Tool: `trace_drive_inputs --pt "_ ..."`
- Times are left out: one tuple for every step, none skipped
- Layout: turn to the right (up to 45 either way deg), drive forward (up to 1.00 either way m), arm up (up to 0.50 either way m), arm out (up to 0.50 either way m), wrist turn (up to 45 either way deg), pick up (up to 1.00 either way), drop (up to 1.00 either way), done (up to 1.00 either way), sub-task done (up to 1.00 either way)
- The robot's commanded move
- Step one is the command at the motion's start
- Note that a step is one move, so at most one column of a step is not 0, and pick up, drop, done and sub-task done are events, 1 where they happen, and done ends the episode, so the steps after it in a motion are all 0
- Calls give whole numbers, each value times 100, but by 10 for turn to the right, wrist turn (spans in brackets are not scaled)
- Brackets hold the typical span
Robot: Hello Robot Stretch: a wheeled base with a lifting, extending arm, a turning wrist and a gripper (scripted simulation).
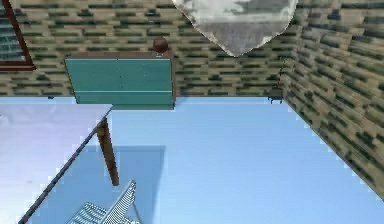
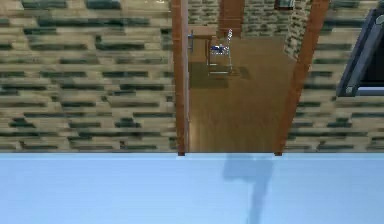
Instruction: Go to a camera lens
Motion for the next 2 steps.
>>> trace_drive_inputs --pt "450 0 0 0 0 0 0 0 0" --pt "450 0 0 0 0 0 0 0 0"
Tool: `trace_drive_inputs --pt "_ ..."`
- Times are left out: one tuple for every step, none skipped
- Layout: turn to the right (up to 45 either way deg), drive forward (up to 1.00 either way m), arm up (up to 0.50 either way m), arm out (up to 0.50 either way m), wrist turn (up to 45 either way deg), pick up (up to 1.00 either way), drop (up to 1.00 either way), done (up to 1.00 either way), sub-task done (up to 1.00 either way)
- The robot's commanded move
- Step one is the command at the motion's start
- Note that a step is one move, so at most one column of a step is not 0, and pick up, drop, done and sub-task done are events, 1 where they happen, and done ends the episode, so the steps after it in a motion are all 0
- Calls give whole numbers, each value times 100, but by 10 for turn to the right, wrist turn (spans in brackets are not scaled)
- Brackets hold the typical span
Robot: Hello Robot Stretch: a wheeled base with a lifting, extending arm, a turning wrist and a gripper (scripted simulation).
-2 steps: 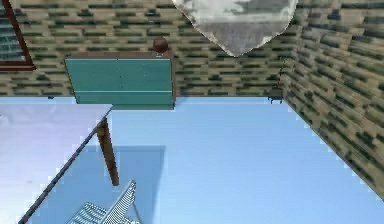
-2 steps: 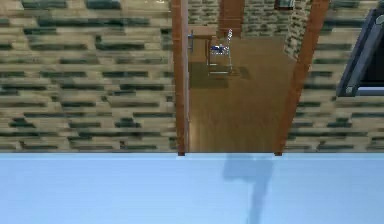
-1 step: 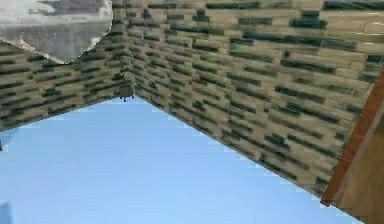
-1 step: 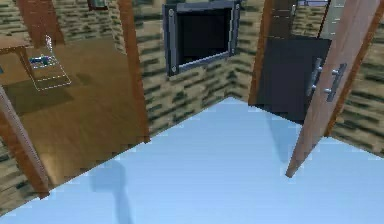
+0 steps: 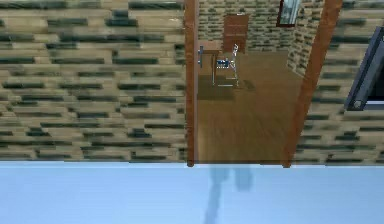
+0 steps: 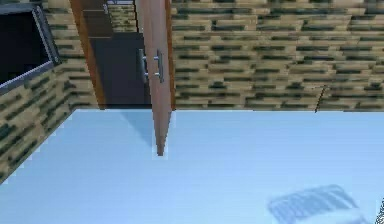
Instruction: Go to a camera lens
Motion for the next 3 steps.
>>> trace_drive_inputs --pt "210 0 0 0 0 0 0 0 0" --pt "0 10 0 0 0 0 0 0 0" --pt "360 0 0 0 0 0 0 0 0"
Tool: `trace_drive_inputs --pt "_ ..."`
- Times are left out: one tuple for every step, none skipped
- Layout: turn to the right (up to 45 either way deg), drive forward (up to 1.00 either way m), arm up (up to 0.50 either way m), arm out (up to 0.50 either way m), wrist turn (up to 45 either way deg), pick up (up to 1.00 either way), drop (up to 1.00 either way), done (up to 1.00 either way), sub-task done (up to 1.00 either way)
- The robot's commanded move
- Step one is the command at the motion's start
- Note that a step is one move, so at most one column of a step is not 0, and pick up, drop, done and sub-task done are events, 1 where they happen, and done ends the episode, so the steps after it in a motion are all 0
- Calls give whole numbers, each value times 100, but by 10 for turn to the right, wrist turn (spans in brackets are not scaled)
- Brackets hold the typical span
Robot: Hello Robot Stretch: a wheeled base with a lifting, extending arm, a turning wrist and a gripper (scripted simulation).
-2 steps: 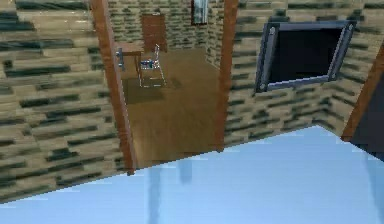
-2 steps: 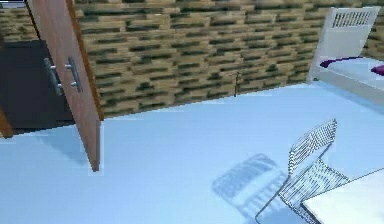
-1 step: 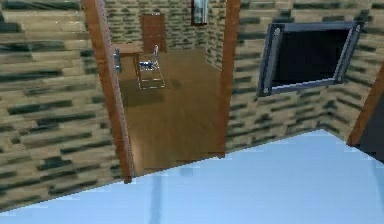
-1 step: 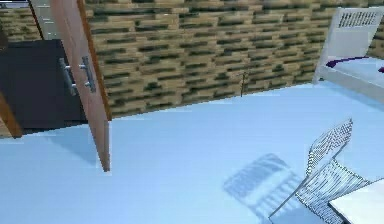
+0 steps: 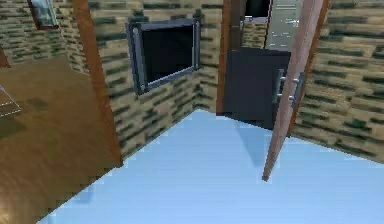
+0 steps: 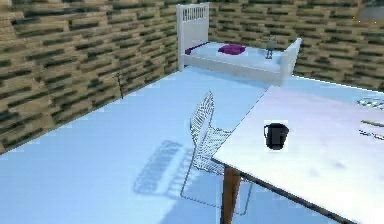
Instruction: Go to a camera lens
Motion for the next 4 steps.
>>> trace_drive_inputs --pt "0 100 0 0 0 0 0 0 0" --pt "450 0 0 0 0 0 0 0 0" --pt "60 0 0 0 0 0 0 0 0" --pt "0 5 0 0 0 0 0 0 0"
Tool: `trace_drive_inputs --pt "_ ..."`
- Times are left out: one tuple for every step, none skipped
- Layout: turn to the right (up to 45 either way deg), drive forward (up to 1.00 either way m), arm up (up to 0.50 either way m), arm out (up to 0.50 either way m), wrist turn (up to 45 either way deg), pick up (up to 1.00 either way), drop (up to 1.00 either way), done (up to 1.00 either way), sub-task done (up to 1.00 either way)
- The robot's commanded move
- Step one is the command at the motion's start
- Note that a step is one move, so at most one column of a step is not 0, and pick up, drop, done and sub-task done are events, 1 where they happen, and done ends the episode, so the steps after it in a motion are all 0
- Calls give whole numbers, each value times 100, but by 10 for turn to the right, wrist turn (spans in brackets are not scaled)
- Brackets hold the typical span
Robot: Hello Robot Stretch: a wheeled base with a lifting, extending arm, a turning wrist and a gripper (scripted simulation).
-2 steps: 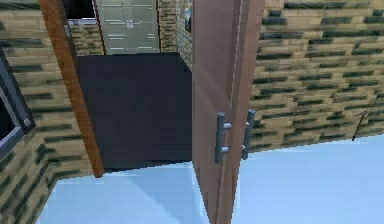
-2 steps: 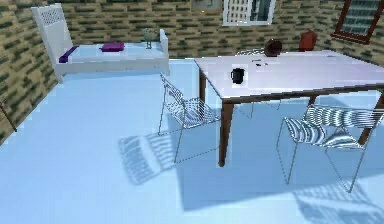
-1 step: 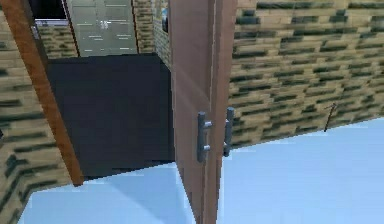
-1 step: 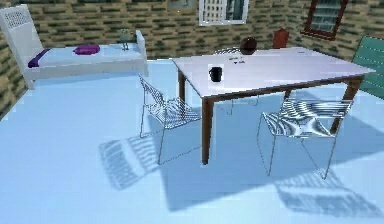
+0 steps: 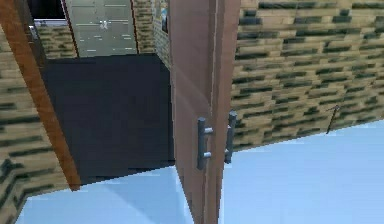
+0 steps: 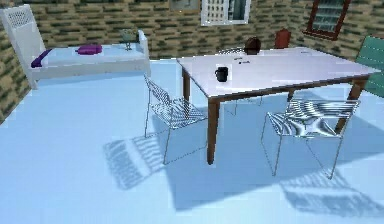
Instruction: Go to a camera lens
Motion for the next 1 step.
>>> trace_drive_inputs --pt "-450 0 0 0 0 0 0 0 0"
